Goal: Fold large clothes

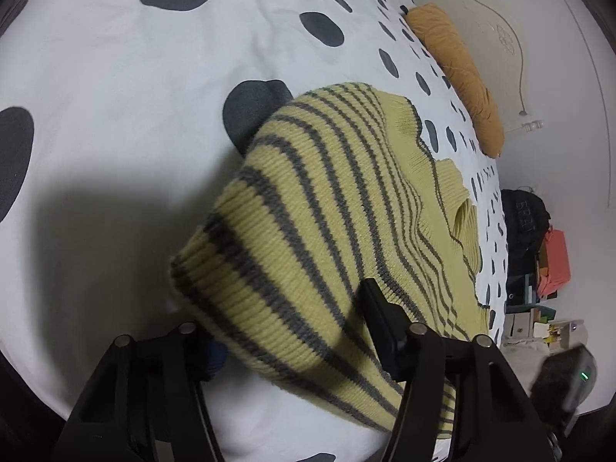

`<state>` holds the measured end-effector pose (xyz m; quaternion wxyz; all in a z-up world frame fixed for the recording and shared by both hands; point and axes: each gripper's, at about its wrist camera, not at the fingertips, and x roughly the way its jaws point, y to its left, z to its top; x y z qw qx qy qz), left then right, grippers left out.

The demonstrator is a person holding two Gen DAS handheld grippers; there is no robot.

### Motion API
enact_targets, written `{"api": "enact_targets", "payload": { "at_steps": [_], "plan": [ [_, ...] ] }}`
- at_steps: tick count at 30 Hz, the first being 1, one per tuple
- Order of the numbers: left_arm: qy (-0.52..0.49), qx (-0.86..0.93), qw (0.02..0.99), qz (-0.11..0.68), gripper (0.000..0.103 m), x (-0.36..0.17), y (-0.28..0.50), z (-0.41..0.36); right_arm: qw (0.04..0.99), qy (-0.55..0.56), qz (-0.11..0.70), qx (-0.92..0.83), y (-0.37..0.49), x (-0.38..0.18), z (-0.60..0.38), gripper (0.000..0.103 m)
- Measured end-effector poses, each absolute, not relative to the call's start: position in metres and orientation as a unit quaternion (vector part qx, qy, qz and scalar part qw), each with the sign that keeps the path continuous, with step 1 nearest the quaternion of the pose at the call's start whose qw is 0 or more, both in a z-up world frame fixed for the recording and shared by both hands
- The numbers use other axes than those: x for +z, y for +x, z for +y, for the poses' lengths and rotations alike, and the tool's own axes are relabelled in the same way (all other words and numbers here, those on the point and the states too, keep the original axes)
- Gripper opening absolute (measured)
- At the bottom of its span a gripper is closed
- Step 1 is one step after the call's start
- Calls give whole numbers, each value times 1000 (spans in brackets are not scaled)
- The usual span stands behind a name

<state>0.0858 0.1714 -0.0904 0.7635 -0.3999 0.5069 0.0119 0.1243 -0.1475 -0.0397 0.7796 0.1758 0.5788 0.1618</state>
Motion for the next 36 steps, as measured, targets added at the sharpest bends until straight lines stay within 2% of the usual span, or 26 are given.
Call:
{"api": "enact_targets", "payload": {
  "at_steps": [3,6,10,13,16,18,21,22,23,25,27,29,30,33,36],
  "plan": [
    [-408,14,758,509,56,-94,83,174,734,214,627,145,139,-88,-150,0],
    [-407,12,760,507,54,-93,82,175,716,236,641,145,145,-85,-161,0],
    [-408,11,762,504,48,-90,79,175,758,233,588,157,157,-57,-161,2],
    [-401,-1,770,496,39,-82,77,172,768,232,586,112,176,-61,-161,2],
    [-390,-16,778,493,34,-71,75,171,763,273,577,98,190,-71,-179,2],
    [-390,-18,777,494,34,-71,75,171,764,274,577,90,204,-76,-185,2],
    [-385,-11,774,502,34,-77,77,170,755,218,613,78,222,-92,-171,0],
    [-387,-11,773,502,34,-80,77,170,754,206,620,69,227,-86,-168,0],
    [-389,-13,773,501,34,-83,77,171,753,190,627,63,234,-73,-162,5],
    [-395,-17,771,500,39,-88,75,173,754,166,630,83,242,-53,-144,5],
    [-409,-21,767,494,44,-91,72,177,747,141,637,128,252,-28,-111,21],
    [-414,-26,765,493,44,-95,71,179,741,106,646,149,260,-13,-75,87],
    [-414,-27,764,494,45,-96,69,179,742,86,646,159,263,-7,-54,91],
    [-416,-31,762,496,47,-99,70,182,734,18,656,177,274,1,6,91],
    [-413,-30,762,497,47,-99,71,180,685,-32,708,169,287,-19,58,91]
  ]
}}
